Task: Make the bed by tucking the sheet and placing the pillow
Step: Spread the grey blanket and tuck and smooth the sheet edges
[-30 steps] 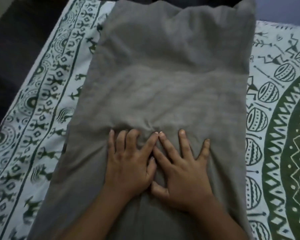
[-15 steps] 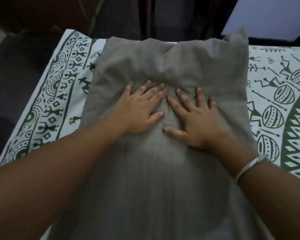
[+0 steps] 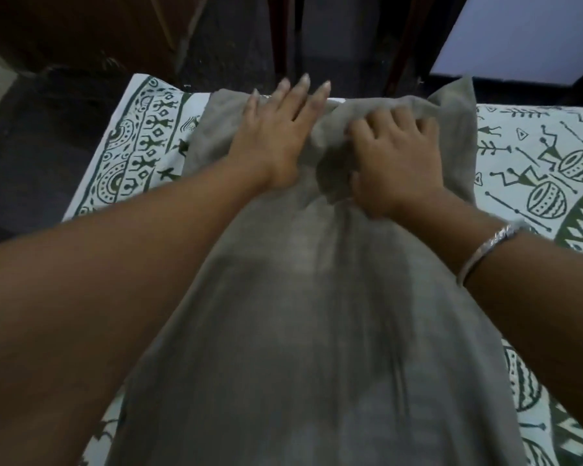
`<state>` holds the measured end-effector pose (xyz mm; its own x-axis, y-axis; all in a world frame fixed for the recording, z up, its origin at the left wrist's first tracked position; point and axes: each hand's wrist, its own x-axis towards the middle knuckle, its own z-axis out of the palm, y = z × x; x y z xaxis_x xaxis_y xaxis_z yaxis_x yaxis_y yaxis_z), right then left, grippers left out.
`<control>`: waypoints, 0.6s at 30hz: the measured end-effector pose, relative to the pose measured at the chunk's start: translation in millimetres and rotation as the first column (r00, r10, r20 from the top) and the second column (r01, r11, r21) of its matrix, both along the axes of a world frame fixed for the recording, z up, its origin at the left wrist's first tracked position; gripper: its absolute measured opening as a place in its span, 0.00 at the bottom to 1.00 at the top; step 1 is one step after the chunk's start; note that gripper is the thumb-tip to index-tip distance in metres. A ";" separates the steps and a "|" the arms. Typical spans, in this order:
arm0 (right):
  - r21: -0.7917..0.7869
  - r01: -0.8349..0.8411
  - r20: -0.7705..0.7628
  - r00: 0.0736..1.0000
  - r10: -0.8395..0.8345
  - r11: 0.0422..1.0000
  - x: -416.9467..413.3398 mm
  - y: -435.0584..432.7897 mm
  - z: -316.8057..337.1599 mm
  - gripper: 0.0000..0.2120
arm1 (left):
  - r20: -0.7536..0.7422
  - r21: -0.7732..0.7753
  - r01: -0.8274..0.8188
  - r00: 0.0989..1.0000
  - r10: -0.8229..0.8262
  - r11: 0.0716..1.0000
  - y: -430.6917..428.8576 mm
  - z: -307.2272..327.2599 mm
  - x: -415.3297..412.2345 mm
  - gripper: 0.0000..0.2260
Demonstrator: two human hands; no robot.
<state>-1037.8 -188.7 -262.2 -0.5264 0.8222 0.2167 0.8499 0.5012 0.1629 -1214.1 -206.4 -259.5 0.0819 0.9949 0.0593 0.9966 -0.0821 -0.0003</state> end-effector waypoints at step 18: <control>-0.617 0.298 0.124 0.951 -0.283 0.729 27.6 17.9 18.5 0.47 | 0.058 -0.599 -0.054 0.992 0.110 0.799 -6.5 21.6 -2.3 0.41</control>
